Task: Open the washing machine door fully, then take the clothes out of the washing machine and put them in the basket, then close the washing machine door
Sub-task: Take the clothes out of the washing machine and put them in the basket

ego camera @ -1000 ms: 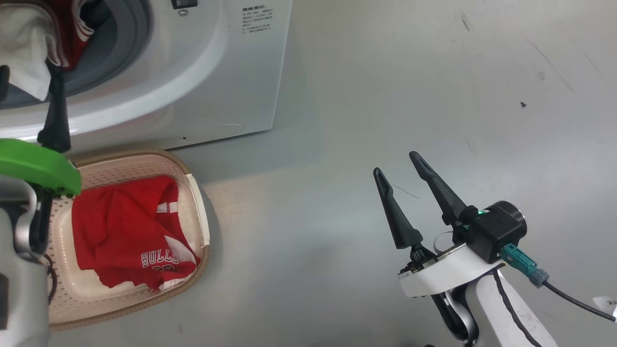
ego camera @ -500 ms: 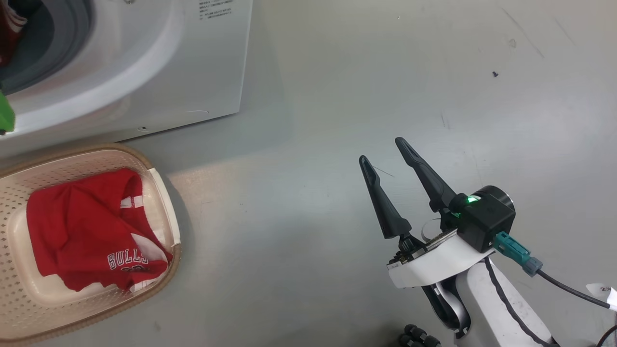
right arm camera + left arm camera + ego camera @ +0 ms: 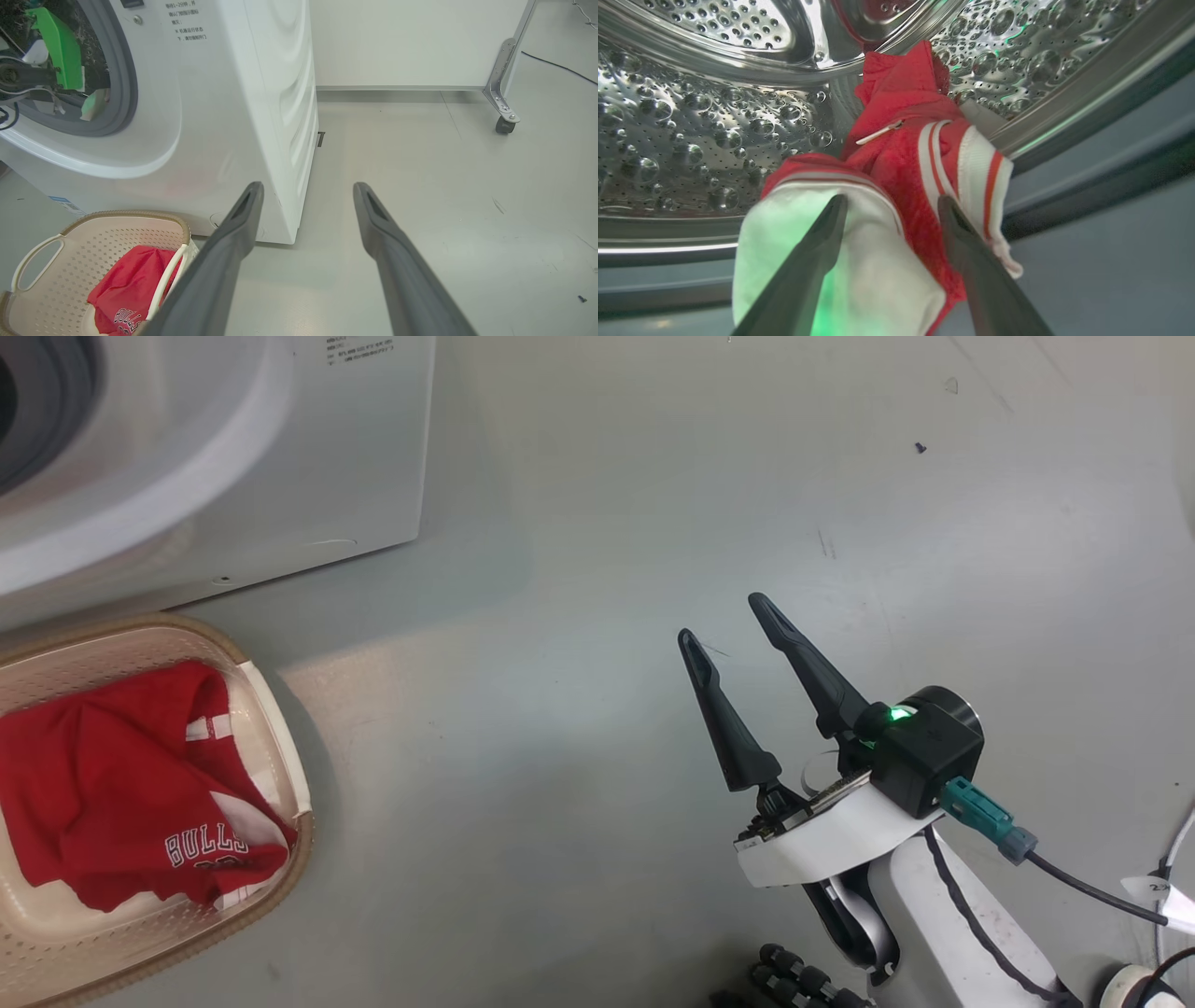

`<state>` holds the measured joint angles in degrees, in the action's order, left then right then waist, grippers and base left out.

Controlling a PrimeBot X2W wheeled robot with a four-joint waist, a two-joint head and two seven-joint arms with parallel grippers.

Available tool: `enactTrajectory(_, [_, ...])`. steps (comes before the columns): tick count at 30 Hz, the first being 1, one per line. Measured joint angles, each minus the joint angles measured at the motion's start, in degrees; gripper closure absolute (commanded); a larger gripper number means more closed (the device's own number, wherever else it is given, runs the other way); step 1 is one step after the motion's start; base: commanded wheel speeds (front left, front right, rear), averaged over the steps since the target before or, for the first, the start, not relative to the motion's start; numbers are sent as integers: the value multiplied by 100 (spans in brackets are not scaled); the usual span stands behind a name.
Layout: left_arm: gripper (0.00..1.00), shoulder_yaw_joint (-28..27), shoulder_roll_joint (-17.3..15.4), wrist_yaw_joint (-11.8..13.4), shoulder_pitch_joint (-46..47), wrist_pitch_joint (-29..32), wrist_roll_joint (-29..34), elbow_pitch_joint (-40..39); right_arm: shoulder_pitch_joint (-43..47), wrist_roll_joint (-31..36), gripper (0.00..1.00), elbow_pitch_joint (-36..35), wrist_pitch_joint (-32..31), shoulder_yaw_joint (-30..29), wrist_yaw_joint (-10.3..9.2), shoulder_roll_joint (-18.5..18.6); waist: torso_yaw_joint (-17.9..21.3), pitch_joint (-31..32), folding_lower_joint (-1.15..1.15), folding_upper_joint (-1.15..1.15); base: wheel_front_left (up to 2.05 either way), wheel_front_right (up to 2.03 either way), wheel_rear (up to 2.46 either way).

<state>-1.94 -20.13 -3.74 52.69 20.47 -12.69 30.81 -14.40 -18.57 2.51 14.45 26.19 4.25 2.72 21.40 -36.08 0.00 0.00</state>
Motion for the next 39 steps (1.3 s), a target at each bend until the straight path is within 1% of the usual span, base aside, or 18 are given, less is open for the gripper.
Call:
enactTrajectory(1, [0,18,0,43,32,22,31,66,-19,-1,0,0,0,9,-32,0,8,-9,0,0,0,0,0])
enactTrajectory(7, [0,40,-69,171,255,69,174,397,-65,-7,0,0,0,97,-38,0,46,-49,0,0,0,0,0])
enactTrajectory(21, [0,146,-122,236,674,64,327,953,-166,-13,0,13,0,208,-97,0,133,-116,0,0,0,0,0])
enactTrajectory(22, [100,147,-121,236,696,63,327,982,-173,-18,0,14,0,209,-112,0,135,-118,0,0,0,0,0])
enactTrajectory(23, [100,151,-120,236,712,57,327,1018,-182,-19,0,14,0,210,-138,0,136,-120,0,0,0,0,0])
enactTrajectory(29, [100,159,-109,236,731,-100,326,1212,-236,-53,0,34,0,210,-144,0,120,-114,0,0,0,0,0])
enactTrajectory(32, [100,160,-44,233,732,-309,316,1319,-275,-52,0,60,0,187,-146,1,92,-77,0,0,0,0,0])
enactTrajectory(34, [100,165,-12,189,732,-449,312,1348,-275,-52,0,78,0,174,-149,0,66,-36,0,0,0,0,0])
enactTrajectory(35, [100,165,1,185,732,-525,312,1360,-275,-49,0,92,0,163,-189,0,51,-13,0,0,0,0,0])
enactTrajectory(39, [100,190,118,108,729,-788,275,1492,-275,-14,0,168,0,77,-196,2,-29,95,0,0,0,0,0])
